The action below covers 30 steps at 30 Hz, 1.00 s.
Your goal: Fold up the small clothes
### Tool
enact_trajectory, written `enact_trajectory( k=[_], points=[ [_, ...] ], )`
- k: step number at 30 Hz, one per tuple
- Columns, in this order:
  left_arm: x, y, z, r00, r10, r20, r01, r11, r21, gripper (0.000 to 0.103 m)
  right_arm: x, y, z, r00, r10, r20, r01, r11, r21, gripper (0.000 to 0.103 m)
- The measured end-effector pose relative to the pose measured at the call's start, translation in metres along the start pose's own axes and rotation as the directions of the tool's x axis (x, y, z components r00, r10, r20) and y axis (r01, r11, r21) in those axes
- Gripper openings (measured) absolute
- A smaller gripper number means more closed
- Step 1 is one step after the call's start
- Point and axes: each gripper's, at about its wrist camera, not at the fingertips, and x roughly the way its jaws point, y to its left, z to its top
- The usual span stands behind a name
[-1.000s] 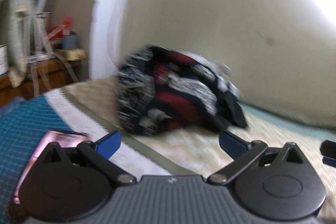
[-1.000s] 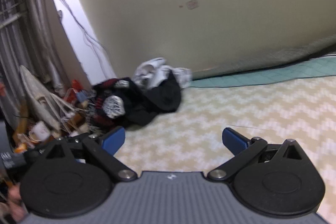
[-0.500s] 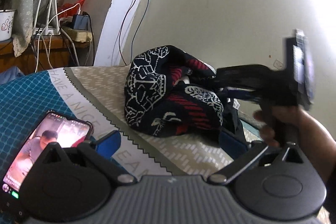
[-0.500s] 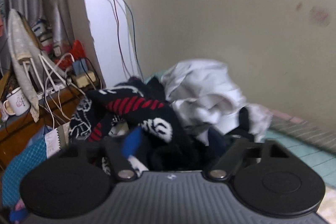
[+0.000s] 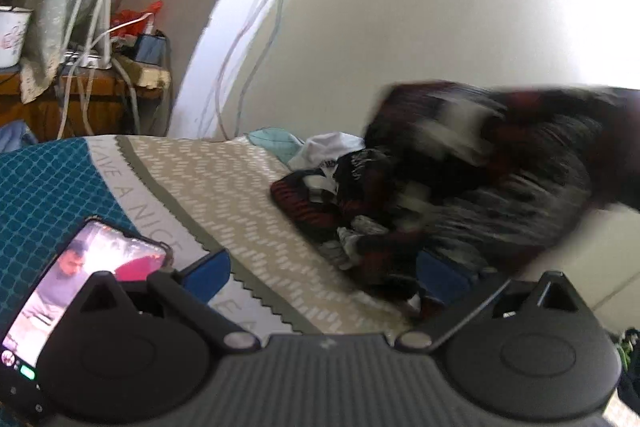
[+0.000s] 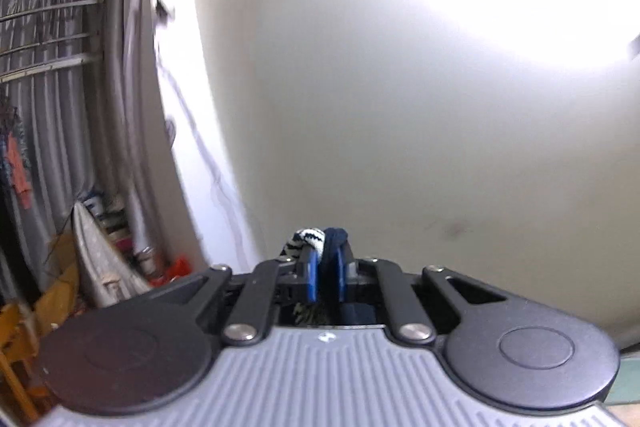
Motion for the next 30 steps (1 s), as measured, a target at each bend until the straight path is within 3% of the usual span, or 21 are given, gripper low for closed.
enact_trajectory(
  k=[3,5,9,11,13,15,18,20,22,23,24,28,30],
  points=[
    [-0.002,-0.012,-0.001,1.000,-0.021,-0.015,0.022,0.998,0.050,0.103,-0.078,-0.011,0.005,0.987,-0.156,0.039,0.160,0.981,-0.114,0.002],
    [-0.005,-0.024,-0.002,0.999,-0.048,-0.018,0.049,0.995,0.082,0.103,-0.123,-0.018,-0.006,0.963,-0.262,0.059,0.269,0.945,-0.187,0.002],
    [-0.002,-0.055,-0.005,0.994,-0.096,-0.046,0.102,0.981,0.168,0.103,-0.199,-0.042,-0.044,0.883,-0.467,0.056,0.469,0.865,-0.178,0.003],
    [0.006,-0.069,-0.008,0.991,-0.109,-0.074,0.122,0.970,0.209,0.103,-0.232,-0.063,-0.073,0.859,-0.510,-0.032,0.502,0.854,-0.137,0.008],
    [0.022,-0.082,-0.011,0.987,-0.102,-0.126,0.133,0.954,0.268,0.103,-0.258,-0.078,-0.104,0.868,-0.473,-0.153,0.467,0.881,-0.079,0.030],
    [0.035,-0.088,-0.013,0.981,-0.087,-0.173,0.136,0.946,0.293,0.103,-0.277,-0.086,-0.120,0.850,-0.493,-0.185,0.496,0.868,-0.034,0.082],
    [0.053,-0.092,-0.014,0.966,-0.080,-0.245,0.152,0.945,0.289,0.103,-0.301,-0.097,-0.120,0.849,-0.516,-0.110,0.521,0.853,0.018,0.082],
    [0.065,-0.097,-0.017,0.958,-0.075,-0.276,0.158,0.944,0.290,0.100,-0.297,-0.102,-0.115,0.858,-0.506,-0.091,0.512,0.857,0.065,0.082],
    [0.070,-0.103,-0.023,0.950,-0.079,-0.302,0.174,0.937,0.304,0.078,-0.285,-0.115,-0.108,0.873,-0.476,-0.106,0.485,0.870,0.086,0.081],
    [0.071,-0.107,-0.026,0.944,-0.085,-0.320,0.192,0.928,0.320,0.052,-0.267,-0.121,-0.101,0.880,-0.457,-0.127,0.468,0.881,0.073,0.079],
    [0.072,-0.111,-0.029,0.939,-0.085,-0.334,0.205,0.917,0.342,0.044,-0.251,-0.122,-0.095,0.889,-0.434,-0.146,0.444,0.895,0.048,0.078],
    [0.060,-0.118,-0.033,0.948,-0.076,-0.308,0.206,0.886,0.416,0.037,-0.131,-0.150,-0.086,0.920,-0.270,-0.284,0.285,0.959,0.010,0.072],
    [0.056,-0.113,-0.029,0.947,-0.078,-0.311,0.207,0.891,0.405,0.035,-0.069,-0.159,-0.088,0.911,-0.204,-0.357,0.217,0.976,-0.005,0.068]
  ],
)
